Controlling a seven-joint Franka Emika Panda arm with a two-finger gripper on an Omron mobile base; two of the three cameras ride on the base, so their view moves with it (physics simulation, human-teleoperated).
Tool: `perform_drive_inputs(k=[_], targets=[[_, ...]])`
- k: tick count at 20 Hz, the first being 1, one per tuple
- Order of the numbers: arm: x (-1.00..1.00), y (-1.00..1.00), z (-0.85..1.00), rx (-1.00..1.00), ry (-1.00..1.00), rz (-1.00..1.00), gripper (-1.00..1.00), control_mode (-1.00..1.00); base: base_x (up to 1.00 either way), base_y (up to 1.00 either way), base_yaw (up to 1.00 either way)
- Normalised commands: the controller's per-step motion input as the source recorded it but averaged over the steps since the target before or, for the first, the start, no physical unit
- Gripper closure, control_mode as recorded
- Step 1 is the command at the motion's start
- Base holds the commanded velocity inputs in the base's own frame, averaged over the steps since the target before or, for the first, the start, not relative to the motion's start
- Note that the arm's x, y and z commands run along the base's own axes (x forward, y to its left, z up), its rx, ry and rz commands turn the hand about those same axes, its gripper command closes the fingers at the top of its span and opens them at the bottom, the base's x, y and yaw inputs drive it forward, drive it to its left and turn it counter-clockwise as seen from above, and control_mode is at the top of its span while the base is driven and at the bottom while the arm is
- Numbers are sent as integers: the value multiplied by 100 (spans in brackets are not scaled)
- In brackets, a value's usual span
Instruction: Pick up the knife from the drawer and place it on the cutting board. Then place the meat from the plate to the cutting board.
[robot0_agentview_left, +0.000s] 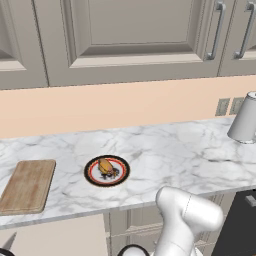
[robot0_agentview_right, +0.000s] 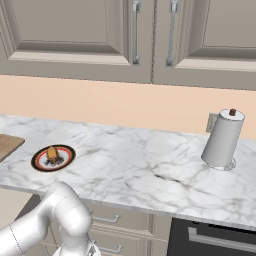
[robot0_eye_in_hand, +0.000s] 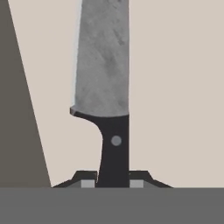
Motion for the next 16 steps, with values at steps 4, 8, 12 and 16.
perform_drive_inputs(k=[4,8,12,16], targets=[[-1,-2,40,0,0,0,100,-100,0,0,0],[0,-9,44,1,0,0,100,-100,0,0,0],[0,-12,50,2,0,-2,100,-100,0,0,0],[4,-20,53,1,0,-3,100,-100,0,0,0]])
